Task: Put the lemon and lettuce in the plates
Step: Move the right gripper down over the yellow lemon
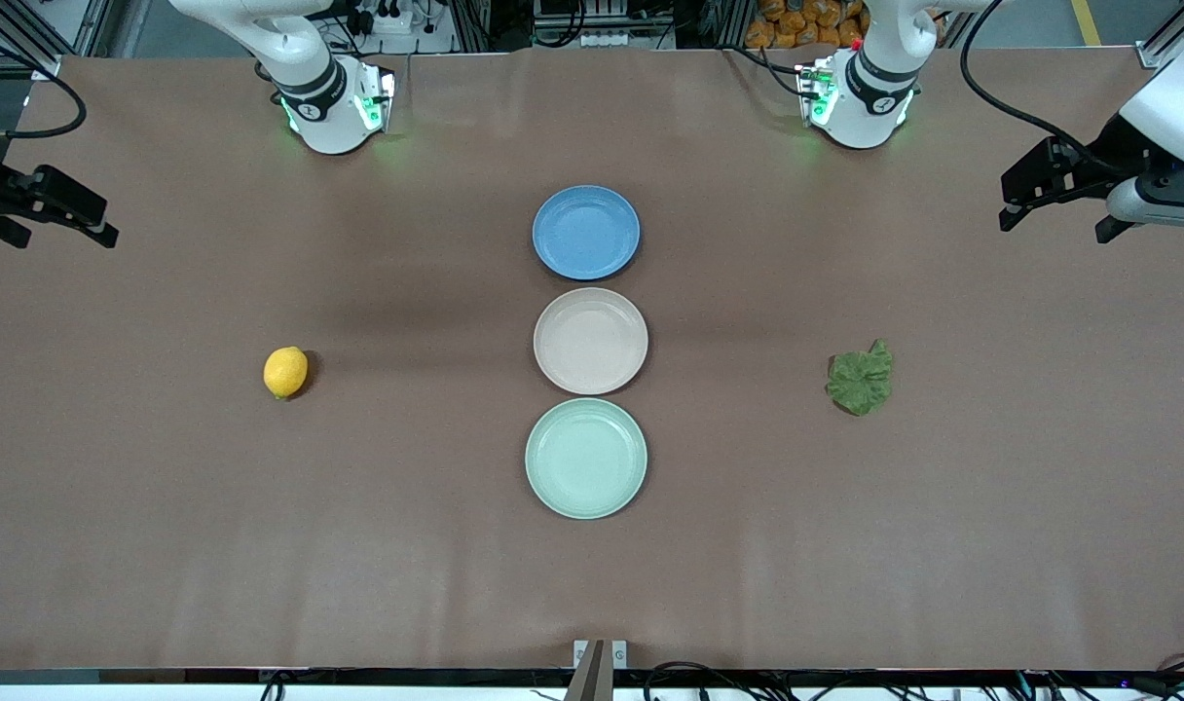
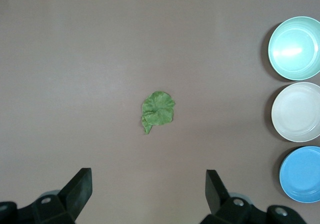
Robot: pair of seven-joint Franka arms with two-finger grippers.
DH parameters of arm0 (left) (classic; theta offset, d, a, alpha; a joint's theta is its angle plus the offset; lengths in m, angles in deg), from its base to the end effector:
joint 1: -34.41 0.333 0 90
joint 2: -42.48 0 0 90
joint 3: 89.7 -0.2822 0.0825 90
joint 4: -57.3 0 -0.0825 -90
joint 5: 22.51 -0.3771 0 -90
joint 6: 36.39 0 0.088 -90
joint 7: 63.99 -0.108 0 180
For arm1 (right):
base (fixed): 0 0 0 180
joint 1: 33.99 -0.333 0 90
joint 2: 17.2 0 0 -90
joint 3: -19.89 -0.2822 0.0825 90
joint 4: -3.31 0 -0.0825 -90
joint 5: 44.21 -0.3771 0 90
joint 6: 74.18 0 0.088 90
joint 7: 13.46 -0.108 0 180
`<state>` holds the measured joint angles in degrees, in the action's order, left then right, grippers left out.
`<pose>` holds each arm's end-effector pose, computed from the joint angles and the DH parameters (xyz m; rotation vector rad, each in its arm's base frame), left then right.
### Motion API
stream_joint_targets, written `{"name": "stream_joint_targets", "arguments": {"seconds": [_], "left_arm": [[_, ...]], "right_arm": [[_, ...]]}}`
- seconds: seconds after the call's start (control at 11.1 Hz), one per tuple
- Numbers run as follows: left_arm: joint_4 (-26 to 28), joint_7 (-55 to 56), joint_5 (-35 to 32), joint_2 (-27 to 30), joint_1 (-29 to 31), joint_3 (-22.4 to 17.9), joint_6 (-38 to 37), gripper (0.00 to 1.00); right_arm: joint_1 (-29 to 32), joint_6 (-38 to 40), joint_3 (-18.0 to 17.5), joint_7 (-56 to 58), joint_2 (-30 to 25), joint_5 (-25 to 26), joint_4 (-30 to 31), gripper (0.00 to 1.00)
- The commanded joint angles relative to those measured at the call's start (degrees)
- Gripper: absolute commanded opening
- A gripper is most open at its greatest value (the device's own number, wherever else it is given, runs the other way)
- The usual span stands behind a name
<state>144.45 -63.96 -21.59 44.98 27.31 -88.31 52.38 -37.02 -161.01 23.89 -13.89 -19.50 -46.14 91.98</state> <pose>0.5273 -0.0808 0.6344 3.1108 -0.2315 0.1101 0.5311 -0.0060 0.6172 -3.1050 0.0348 -0.0126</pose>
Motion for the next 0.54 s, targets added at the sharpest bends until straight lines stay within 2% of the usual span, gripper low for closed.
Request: {"name": "stream_joint_targets", "arguments": {"seconds": [0.0,0.18,0.45], "left_arm": [[-0.8,-2.1,0.9,-0.1,0.5,0.0,-1.1,1.00],[-0.8,-1.9,1.0,-0.1,0.6,-0.1,-1.1,1.00],[-0.8,-1.6,0.9,-0.2,0.5,0.0,-1.1,1.00]], "right_arm": [[-3.8,-3.5,-0.5,-0.5,1.6,-1.1,4.5,1.00],[-7.0,-10.8,-1.1,-2.8,2.4,-1.8,11.1,1.00],[-6.0,-11.0,-1.4,-3.3,2.5,-1.7,11.5,1.00]]}}
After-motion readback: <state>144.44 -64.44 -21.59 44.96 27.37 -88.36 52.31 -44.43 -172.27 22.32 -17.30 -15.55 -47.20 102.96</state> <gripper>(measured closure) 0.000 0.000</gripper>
